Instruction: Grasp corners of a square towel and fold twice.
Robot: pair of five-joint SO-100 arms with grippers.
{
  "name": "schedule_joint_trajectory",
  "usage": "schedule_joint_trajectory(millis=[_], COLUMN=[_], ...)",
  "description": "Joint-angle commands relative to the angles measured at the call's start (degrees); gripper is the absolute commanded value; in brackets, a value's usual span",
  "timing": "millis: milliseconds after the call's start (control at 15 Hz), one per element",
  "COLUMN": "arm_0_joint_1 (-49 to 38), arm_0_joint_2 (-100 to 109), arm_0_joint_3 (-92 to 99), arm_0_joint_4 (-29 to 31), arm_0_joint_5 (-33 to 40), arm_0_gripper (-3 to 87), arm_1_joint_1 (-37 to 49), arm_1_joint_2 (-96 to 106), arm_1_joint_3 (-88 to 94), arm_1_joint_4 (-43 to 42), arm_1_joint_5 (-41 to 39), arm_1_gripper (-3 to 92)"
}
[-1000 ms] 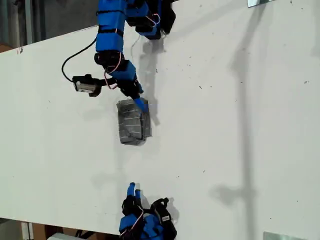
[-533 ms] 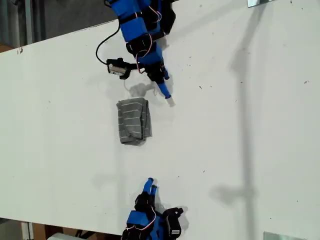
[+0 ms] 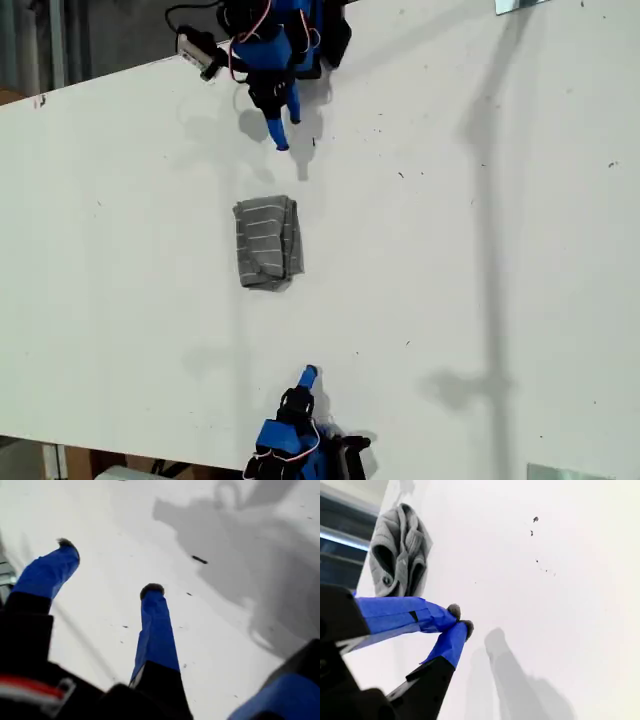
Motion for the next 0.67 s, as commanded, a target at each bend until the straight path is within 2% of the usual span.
schedule_joint_trajectory(millis=[0, 267, 600], arm_0_joint_1=[0.4, 0.3, 0.2], arm_0_joint_2=[0.4, 0.4, 0.4], arm_0_joint_3=[0.2, 0.2, 0.2], arm_0_joint_4=[-0.5, -0.5, -0.5], arm_0_joint_5=[3.2, 3.1, 3.1], arm_0_gripper=[0.0, 0.0, 0.0], arm_1_joint_1=[-0.6, -4.6, -6.8], arm_1_joint_2=[4.6, 4.8, 4.8], arm_1_joint_3=[0.4, 5.2, 5.2], arm_1_joint_4=[1.5, 2.6, 2.6], arm_1_joint_5=[0.9, 0.3, 0.3], arm_1_gripper=[33.2, 29.1, 28.8])
